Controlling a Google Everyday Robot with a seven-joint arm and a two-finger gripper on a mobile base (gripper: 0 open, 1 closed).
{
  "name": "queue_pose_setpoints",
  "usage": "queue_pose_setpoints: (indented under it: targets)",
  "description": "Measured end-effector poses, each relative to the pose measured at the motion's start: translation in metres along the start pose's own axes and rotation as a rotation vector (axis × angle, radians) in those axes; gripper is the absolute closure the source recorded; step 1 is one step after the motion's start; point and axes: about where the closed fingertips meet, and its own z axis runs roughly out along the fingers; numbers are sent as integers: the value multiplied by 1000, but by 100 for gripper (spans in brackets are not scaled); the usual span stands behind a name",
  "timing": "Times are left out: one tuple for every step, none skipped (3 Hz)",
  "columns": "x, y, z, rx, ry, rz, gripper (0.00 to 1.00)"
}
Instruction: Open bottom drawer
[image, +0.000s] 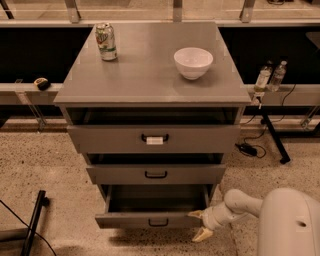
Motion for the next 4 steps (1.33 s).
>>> queue_pose_setpoints:
  targets:
    - [-15, 39, -12, -35, -19, -2, 42]
    - [-29, 48, -32, 2, -55, -29, 42]
    - [-45, 25, -50, 57, -58, -64, 43]
    - [-61, -15, -58, 127, -74, -104, 62]
